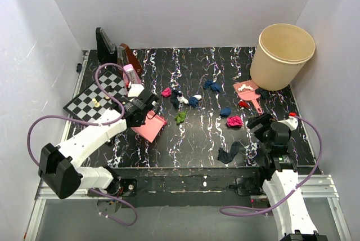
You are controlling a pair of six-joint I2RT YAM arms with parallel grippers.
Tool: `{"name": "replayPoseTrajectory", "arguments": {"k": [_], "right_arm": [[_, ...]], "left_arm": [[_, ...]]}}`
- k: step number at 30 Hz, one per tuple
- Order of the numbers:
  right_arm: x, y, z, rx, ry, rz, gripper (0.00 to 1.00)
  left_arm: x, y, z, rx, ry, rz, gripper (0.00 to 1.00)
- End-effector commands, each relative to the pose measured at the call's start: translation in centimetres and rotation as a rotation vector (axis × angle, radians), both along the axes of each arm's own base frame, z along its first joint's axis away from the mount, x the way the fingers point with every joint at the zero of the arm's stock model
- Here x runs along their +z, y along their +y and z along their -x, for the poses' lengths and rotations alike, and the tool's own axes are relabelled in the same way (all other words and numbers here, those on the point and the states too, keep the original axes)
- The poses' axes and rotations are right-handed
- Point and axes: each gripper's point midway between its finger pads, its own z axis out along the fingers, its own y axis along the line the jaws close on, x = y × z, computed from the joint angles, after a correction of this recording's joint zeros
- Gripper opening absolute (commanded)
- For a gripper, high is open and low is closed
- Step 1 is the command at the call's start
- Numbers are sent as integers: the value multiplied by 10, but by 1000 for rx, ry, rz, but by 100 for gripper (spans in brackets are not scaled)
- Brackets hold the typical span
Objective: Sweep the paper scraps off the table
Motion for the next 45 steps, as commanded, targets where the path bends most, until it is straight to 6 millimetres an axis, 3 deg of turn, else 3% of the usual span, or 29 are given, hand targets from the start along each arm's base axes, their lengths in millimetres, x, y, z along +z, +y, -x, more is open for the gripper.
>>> {"name": "replayPoseTrajectory", "arguments": {"k": [1, 7, 12, 18, 22, 27, 35, 37, 41, 45], "right_arm": [[15, -2, -6, -14, -59, -6, 94], [16, -1, -7, -13, -65, -7, 93], [16, -2, -7, -14, -63, -5, 93], [16, -1, -7, -13, -65, -6, 93], [16, -1, -7, -11, -66, -7, 93], [18, -7, -3, -44, -36, 8, 93], [80, -37, 10, -209, 46, 68, 93], [85, -40, 8, -214, 92, 87, 93], [91, -38, 2, -198, 174, 97, 93], [102, -37, -2, -184, 142, 105, 93]], "left_arm": [[-10, -2, -4, 47, -26, 18, 0], [-39, -29, -6, 7, 4, 95, 0], [-60, -75, -16, -41, 21, 216, 0], [-20, -112, -22, -132, -71, 191, 0], [4, -159, -17, -224, -106, 273, 0], [5, -242, -13, -430, -98, 300, 0], [-16, -362, -13, -709, -37, 465, 0], [-18, -385, -15, -756, -37, 511, 0], [-25, -416, -10, -842, 8, 566, 0], [-14, -423, -3, -878, -11, 607, 0]]}}
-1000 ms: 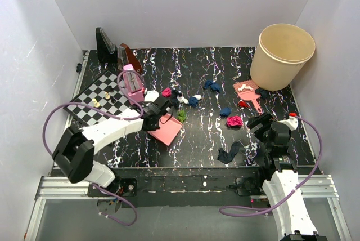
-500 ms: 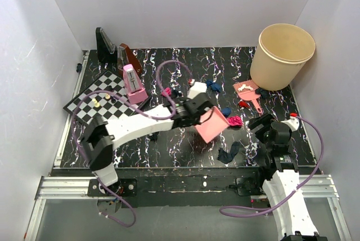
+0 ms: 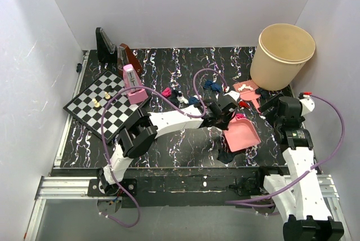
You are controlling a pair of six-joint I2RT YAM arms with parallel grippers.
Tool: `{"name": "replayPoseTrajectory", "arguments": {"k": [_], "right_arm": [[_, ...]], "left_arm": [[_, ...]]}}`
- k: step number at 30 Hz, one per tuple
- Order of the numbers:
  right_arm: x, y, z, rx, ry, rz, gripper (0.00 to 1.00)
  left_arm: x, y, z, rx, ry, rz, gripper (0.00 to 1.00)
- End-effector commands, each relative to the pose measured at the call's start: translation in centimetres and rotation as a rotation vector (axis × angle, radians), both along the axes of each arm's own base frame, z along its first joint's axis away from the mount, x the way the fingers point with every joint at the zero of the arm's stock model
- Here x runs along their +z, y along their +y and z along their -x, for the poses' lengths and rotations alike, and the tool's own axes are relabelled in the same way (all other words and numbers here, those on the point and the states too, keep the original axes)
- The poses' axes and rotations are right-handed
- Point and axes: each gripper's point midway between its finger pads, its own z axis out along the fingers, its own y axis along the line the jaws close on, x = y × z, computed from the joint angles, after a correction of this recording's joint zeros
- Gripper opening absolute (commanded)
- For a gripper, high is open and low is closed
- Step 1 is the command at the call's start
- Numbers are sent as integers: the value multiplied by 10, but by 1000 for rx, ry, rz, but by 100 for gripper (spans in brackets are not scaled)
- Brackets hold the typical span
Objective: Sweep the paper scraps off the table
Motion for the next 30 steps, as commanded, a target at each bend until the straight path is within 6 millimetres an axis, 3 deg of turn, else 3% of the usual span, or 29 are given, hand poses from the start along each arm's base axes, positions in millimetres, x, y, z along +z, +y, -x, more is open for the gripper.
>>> {"name": "replayPoseTrajectory", "arguments": {"k": [1, 5, 7, 10, 14, 20, 26, 30], "right_arm": [[13, -5, 6, -2, -16, 34, 93], [26, 2, 4, 65, -81, 53, 92], [30, 4, 2, 87, -95, 58, 92], [38, 18, -6, 194, -126, 69, 92], [36, 28, -19, 263, -100, 63, 91], [10, 28, -43, 244, 2, 29, 91], [-18, 16, -76, 211, 104, 12, 90], [-51, 9, -94, 228, 233, 48, 89]], "left_arm": [[65, -27, 10, -105, -60, 185, 0], [71, -34, 25, -185, -90, 193, 0], [61, -38, 27, -197, -111, 157, 0], [43, -45, 24, -194, -124, 104, 0], [20, -45, 5, -123, -154, 24, 0], [-7, -29, -33, 23, -108, -36, 0], [-28, 12, -44, 129, -63, -106, 0], [-23, 27, -47, 141, -65, -109, 0]]}}
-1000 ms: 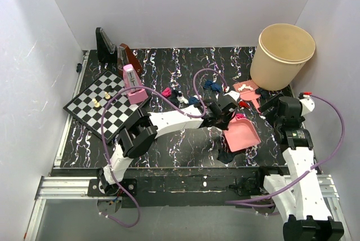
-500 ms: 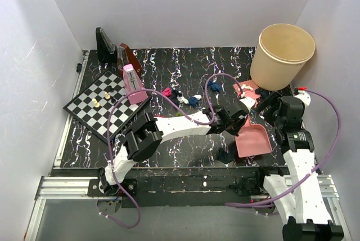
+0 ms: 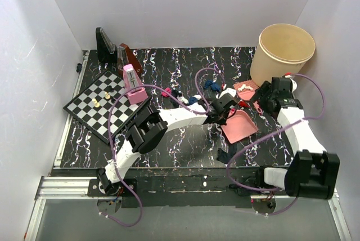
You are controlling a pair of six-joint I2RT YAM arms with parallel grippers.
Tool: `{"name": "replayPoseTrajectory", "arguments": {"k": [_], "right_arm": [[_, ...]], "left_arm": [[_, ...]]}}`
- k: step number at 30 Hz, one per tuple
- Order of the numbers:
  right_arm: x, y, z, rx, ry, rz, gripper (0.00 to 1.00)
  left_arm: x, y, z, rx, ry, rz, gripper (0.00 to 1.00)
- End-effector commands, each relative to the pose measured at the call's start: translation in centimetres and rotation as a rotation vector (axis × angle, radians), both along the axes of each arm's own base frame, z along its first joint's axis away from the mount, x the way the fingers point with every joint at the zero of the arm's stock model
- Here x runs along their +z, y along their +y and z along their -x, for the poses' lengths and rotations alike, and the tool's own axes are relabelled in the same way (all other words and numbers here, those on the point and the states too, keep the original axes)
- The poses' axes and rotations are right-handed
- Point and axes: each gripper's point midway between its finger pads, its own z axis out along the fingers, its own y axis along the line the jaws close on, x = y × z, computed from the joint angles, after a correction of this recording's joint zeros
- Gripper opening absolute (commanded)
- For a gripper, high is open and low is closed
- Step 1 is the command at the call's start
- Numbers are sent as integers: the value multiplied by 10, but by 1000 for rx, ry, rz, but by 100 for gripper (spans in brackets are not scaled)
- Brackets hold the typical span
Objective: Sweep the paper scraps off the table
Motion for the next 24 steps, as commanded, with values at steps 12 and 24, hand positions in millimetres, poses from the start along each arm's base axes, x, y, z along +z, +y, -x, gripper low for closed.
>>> {"name": "replayPoseTrajectory", "arguments": {"k": [12, 24], "right_arm": [[-69, -16, -72, 80, 181, 65, 88], [-97, -9, -90, 190, 391, 30, 80]], "left_arm": [[102, 44, 2, -61, -74, 81, 69], [182, 113, 12, -15, -207, 141, 75]]}}
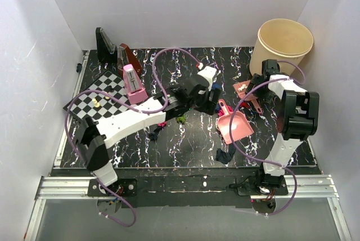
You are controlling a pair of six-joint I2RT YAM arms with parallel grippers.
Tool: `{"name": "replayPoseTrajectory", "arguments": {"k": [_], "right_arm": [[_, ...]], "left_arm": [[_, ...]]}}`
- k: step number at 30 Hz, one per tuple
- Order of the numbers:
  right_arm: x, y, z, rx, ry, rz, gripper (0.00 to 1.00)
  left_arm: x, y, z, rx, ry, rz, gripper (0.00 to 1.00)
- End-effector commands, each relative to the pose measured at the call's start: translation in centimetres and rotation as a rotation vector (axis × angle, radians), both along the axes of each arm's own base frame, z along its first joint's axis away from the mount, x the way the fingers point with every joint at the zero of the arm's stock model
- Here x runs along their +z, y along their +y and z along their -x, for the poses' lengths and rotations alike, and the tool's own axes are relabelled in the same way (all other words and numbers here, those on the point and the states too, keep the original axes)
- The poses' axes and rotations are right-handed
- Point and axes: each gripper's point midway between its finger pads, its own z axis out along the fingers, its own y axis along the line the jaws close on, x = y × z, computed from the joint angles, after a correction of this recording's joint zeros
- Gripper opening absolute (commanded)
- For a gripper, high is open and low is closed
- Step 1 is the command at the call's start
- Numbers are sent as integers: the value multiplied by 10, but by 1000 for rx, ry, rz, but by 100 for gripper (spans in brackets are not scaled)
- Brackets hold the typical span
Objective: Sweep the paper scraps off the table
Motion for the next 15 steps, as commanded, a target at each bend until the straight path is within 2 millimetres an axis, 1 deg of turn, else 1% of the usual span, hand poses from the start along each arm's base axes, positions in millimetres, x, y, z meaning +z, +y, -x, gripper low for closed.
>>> {"name": "replayPoseTrajectory", "arguments": {"k": [1, 2, 4, 6, 7, 11, 14, 15], "right_arm": [[-11, 2, 8, 40, 111, -15, 79], [-14, 3, 11, 44, 124, -15, 77], [-15, 1, 17, 41, 132, -5, 77], [-17, -1, 25, 40, 142, 10, 77], [-19, -3, 29, 40, 149, 18, 77], [-25, -2, 40, 47, 189, 30, 76], [-23, 0, 43, 54, 176, 40, 74], [-21, 2, 43, 58, 166, 32, 70]], "left_arm": [[19, 33, -2, 40, -70, -21, 75], [19, 41, -5, 58, -88, -36, 75], [18, 54, -7, 86, -123, -67, 75], [18, 63, -10, 107, -151, -69, 75], [11, 68, -11, 117, -156, -72, 75], [2, 80, -14, 135, -198, -50, 75], [-6, 89, -17, 146, -238, -54, 75], [-12, 93, -17, 150, -251, -69, 75]]}}
